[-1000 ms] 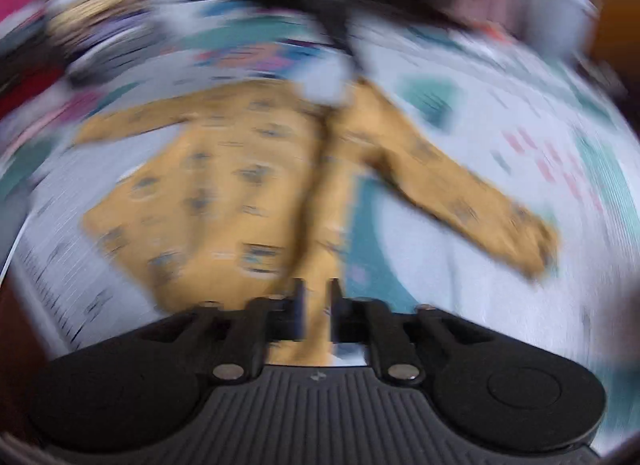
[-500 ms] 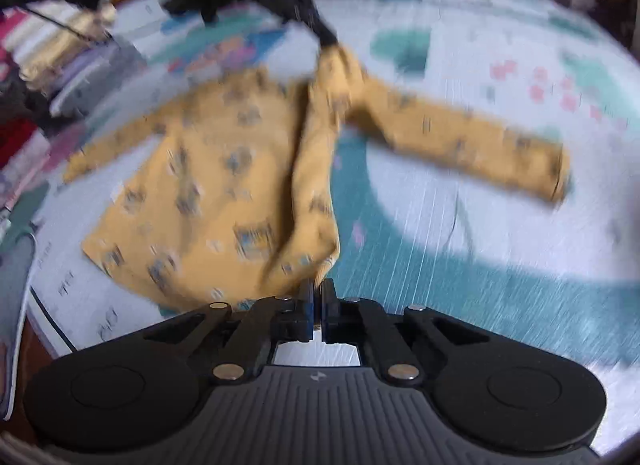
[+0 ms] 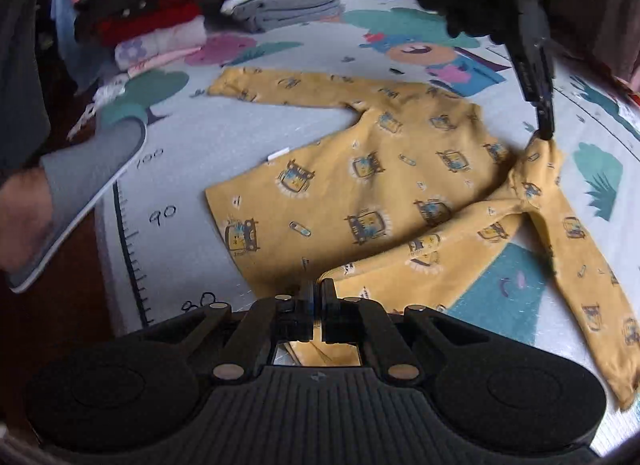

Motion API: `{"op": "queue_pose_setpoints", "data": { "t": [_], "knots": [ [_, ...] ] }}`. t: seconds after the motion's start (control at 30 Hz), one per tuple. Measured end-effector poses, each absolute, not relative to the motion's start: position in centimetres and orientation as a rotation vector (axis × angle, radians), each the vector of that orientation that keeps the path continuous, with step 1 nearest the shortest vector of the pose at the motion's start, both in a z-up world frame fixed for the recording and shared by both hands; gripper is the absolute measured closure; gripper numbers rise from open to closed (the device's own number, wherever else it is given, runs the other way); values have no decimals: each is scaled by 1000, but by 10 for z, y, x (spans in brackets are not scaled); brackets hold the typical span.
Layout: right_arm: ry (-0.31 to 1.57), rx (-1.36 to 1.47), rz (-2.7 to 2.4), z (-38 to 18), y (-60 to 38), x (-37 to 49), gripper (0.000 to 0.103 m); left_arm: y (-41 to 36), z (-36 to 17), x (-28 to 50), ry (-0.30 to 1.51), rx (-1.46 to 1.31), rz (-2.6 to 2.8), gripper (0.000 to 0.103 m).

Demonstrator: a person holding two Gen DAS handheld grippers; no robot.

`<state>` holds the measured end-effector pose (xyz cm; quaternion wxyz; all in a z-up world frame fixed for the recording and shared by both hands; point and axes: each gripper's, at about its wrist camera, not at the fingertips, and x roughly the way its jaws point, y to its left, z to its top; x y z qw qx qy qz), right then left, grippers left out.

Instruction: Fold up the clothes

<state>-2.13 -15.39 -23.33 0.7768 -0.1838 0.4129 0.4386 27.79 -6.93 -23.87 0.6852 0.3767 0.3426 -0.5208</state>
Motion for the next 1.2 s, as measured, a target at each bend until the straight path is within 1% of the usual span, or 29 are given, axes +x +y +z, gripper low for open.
{"op": "queue_pose_setpoints", "data": {
  "t": [0.27, 0.3, 0.33, 0.37, 0.4, 0.43, 0.5, 0.53, 0.6, 0.67, 0.7, 0.73, 0.77, 0.9, 0.97, 1.0, 1.03, 1.07, 1.1, 1.13, 1.2],
  "knots": [
    [909, -372, 947, -245, -144, -21, 97, -62, -243, 277, 763, 840, -1152, 101],
    [926, -363, 937, -248, -145, -19, 96, -62, -246, 277, 778, 849, -1150, 101],
    [952, -348, 927, -252, -145, -15, 91, -62, -249, 276, 800, 859, -1144, 101],
    [972, -313, 925, -254, -148, -12, 89, -61, -250, 275, 797, 875, -1125, 100],
    [967, -254, 926, -251, -154, -10, 82, -61, -249, 273, 785, 889, -1102, 100],
    [956, -193, 924, -245, -163, -9, 71, -60, -245, 272, 781, 888, -1081, 99],
    [916, -96, 897, -229, -186, -6, 60, -57, -231, 269, 759, 880, -1037, 99],
    [889, -62, 868, -222, -201, -4, 58, -55, -225, 266, 749, 886, -1016, 99],
    [848, -81, 750, -214, -228, 2, 57, -52, -213, 253, 732, 914, -1002, 99],
    [846, -134, 564, -220, -258, 15, 57, -50, -203, 233, 723, 931, -1020, 99],
    [856, -104, 471, -225, -276, 25, 57, -51, -199, 223, 738, 919, -1028, 99],
    [861, -50, 381, -229, -296, 36, 57, -52, -195, 213, 767, 902, -1044, 96],
    [863, 11, 294, -233, -316, 47, 57, -52, -192, 202, 801, 885, -1063, 91],
    [872, 310, 88, -257, -378, 79, 56, -47, -181, 154, 928, 813, -1129, 85],
    [883, 397, 50, -270, -391, 89, 56, -43, -182, 130, 951, 785, -1164, 63],
    [886, 432, 41, -276, -395, 92, 55, -42, -186, 121, 950, 771, -1169, 60],
    [881, 443, 42, -279, -395, 94, 55, -43, -192, 116, 957, 742, -1163, 60],
    [867, 428, 47, -281, -391, 94, 59, -44, -199, 113, 970, 705, -1154, 60],
    [858, 417, 58, -282, -389, 93, 79, -45, -205, 112, 1009, 672, -1160, 60],
    [859, 422, 83, -282, -388, 93, 93, -47, -209, 113, 1040, 663, -1178, 60],
    [821, 437, 118, -275, -382, 92, 93, -50, -208, 118, 1029, 671, -1154, 61]
  ]
}}
